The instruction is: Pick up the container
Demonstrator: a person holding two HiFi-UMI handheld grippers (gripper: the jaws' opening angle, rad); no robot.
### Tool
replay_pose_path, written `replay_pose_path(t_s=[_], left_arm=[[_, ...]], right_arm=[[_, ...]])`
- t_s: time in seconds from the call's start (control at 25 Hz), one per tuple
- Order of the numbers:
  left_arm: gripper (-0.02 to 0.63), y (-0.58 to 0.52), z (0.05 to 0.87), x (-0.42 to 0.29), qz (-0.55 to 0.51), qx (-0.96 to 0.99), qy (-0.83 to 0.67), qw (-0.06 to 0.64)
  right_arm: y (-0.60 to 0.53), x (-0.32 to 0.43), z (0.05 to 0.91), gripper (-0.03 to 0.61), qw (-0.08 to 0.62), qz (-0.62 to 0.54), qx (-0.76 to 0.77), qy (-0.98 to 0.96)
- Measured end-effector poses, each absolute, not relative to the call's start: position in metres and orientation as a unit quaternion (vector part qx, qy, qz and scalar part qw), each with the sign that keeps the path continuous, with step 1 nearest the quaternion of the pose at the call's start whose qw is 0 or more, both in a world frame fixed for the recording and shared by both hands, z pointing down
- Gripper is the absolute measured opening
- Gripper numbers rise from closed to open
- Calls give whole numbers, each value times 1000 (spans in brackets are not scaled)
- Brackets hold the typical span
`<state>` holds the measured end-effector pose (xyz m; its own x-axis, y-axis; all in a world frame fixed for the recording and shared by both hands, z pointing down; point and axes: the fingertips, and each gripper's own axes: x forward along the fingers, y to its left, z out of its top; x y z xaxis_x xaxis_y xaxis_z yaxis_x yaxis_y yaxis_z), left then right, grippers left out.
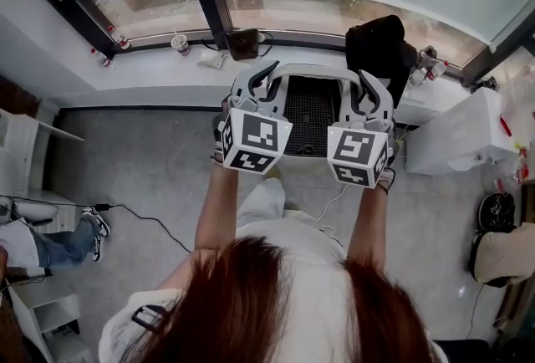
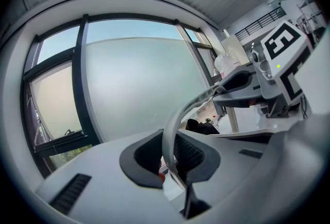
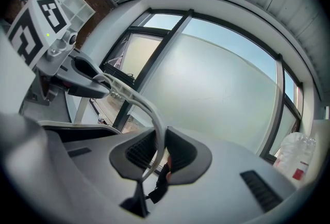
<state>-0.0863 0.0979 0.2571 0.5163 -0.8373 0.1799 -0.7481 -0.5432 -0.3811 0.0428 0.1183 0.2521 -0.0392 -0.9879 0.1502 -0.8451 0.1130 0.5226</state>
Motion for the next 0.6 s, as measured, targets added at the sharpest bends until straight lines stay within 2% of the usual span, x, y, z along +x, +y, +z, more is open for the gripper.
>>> replay_pose_path(t_s=[0.6], left_arm=[[55,118,243,-86,-166,-861,456,150]], right_arm=[[140,43,241,70,222,-149,660,-702]])
